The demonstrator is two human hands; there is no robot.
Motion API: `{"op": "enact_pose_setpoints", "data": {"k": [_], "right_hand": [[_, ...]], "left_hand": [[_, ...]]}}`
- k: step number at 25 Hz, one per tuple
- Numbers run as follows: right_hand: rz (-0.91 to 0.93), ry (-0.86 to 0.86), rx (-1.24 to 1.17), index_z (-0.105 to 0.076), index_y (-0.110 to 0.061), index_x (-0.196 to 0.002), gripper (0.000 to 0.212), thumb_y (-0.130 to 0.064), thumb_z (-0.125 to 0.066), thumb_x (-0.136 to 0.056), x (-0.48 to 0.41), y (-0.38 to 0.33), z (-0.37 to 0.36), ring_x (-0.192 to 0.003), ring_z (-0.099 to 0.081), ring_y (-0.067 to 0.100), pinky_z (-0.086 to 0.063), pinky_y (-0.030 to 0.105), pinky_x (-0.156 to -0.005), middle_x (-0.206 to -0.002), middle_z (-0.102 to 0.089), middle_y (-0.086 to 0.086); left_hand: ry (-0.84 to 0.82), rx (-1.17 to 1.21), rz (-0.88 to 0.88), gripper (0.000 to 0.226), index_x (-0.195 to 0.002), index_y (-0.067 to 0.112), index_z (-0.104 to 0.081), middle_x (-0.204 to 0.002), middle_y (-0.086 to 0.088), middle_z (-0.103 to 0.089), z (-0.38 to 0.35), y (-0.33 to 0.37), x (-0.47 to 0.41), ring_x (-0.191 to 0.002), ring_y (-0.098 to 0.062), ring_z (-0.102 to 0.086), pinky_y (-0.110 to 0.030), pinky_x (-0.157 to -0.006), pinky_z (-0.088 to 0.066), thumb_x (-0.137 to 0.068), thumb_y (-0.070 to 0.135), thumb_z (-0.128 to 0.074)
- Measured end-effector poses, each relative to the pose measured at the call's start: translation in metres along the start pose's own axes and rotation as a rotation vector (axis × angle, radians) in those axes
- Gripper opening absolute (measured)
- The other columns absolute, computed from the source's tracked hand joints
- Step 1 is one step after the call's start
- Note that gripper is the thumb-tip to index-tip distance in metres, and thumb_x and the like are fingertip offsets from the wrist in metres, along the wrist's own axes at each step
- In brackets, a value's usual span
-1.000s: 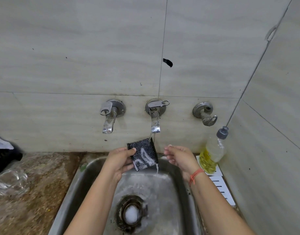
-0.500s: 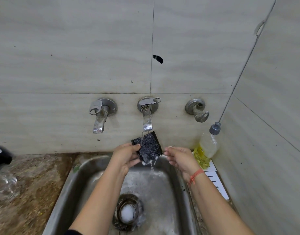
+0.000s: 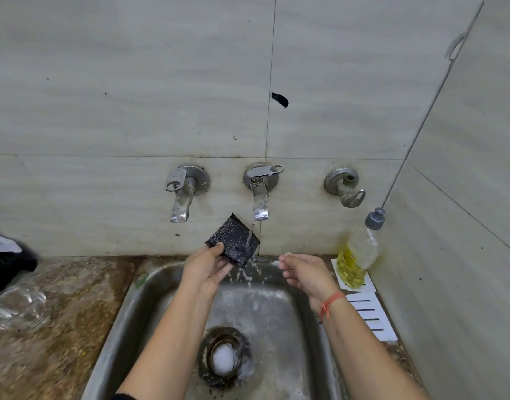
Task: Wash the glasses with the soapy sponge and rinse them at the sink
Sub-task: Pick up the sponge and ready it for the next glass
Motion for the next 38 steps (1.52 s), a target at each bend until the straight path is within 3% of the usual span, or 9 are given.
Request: {"op": "enact_pose_setpoints", "data": {"k": [8,10,13,19,24,28,31,34,38], "right_hand": [[-0.007,-0.059,0.037,-0.068,-0.007,-0.086,0.01,-0.007,-0.059,-0.091,0.0,-0.005,-0.024,-0.055,-0.052,0.008,-0.046,0.014,-0.05,-0.071,-0.065,0.003],[-0.019,-0.143,0.03,-0.067,-0.004,-0.087,0.011,-0.001,-0.058,-0.091,0.001,-0.008,-0.046,-0.056,-0.055,0.01,-0.049,0.015,-0.05,-0.071,-0.064,0.007],[-0.024,-0.266,0.109,-0.067,0.0,-0.085,0.009,0.003,-0.06,-0.089,0.006,-0.015,-0.082,-0.053,-0.062,0.01,-0.055,0.017,-0.055,-0.07,-0.067,0.01],[0.068,-0.142,0.297,-0.066,-0.006,-0.062,0.023,0.012,-0.071,-0.075,0.002,-0.04,-0.087,-0.059,-0.064,0.018,-0.059,0.027,-0.065,-0.072,-0.068,0.011],[-0.076,-0.316,0.35,-0.057,0.001,-0.087,0.032,0.022,-0.033,-0.09,0.016,-0.051,-0.093,-0.046,-0.057,0.015,-0.053,0.02,-0.047,-0.08,-0.056,0.022],[-0.062,-0.385,0.454,-0.047,0.012,-0.123,0.032,0.014,-0.029,-0.096,0.021,-0.074,-0.081,-0.111,-0.058,0.034,-0.048,0.035,-0.096,-0.127,-0.051,0.031],[-0.007,-0.361,0.371,-0.04,0.011,-0.133,0.038,0.014,-0.031,-0.096,0.03,-0.103,-0.06,-0.125,-0.049,0.036,-0.047,0.033,-0.097,-0.135,-0.047,0.027],[0.185,-0.17,0.188,-0.051,0.016,-0.12,0.028,0.002,-0.039,-0.099,0.037,-0.155,-0.033,-0.101,-0.063,0.038,-0.056,0.023,-0.068,-0.114,-0.059,0.03],[0.373,-0.05,0.119,-0.061,0.004,-0.073,0.033,-0.012,-0.047,-0.098,0.039,-0.202,-0.035,-0.04,-0.059,0.014,-0.051,0.019,-0.042,-0.053,-0.063,0.013]], "left_hand": [[0.051,0.05,0.051,0.008,-0.087,0.006,-0.054,-0.086,-0.012,-0.062,0.031,0.0,0.004,-0.077,-0.024,-0.061,-0.045,-0.093,-0.049,-0.093,0.002,-0.055],[0.08,0.006,0.013,0.01,-0.085,0.007,-0.054,-0.083,-0.011,-0.061,0.045,0.006,0.006,-0.075,-0.023,-0.061,-0.041,-0.085,-0.053,-0.094,0.002,-0.055],[0.138,-0.06,-0.053,0.012,-0.084,0.011,-0.054,-0.08,-0.008,-0.062,0.062,0.015,0.011,-0.071,-0.02,-0.06,-0.03,-0.054,-0.057,-0.094,0.004,-0.054],[0.159,-0.085,-0.081,0.01,-0.087,0.012,-0.055,-0.081,-0.007,-0.063,0.07,0.018,0.017,-0.072,-0.019,-0.061,-0.032,-0.058,-0.051,-0.093,0.004,-0.056],[0.121,-0.087,-0.075,0.007,-0.09,0.01,-0.055,-0.081,-0.007,-0.064,0.055,0.016,0.02,-0.071,-0.018,-0.062,-0.035,-0.07,-0.052,-0.093,0.003,-0.057],[0.092,-0.099,-0.061,0.007,-0.088,0.008,-0.056,-0.084,-0.009,-0.065,0.041,0.013,0.021,-0.072,-0.019,-0.063,-0.034,-0.064,-0.051,-0.092,0.003,-0.058],[0.065,-0.11,-0.052,0.006,-0.088,0.008,-0.056,-0.085,-0.009,-0.065,0.03,0.01,0.019,-0.074,-0.02,-0.063,-0.032,-0.053,-0.055,-0.091,0.003,-0.059],[0.029,-0.111,-0.069,0.007,-0.088,0.008,-0.055,-0.082,-0.009,-0.063,0.017,0.011,0.022,-0.073,-0.02,-0.061,-0.028,-0.051,-0.056,-0.091,0.002,-0.058],[-0.015,-0.11,-0.087,0.017,-0.107,0.004,-0.056,-0.084,-0.009,-0.063,0.005,0.009,0.028,-0.075,-0.021,-0.061,-0.037,-0.072,-0.054,-0.091,0.0,-0.058]]}}
Point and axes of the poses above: each hand's wrist, its own x-axis away from the middle knuckle, its own z-axis out of the back of the hand, y = z × x, the point moved 9 cm from there along -x, towards the middle knuckle
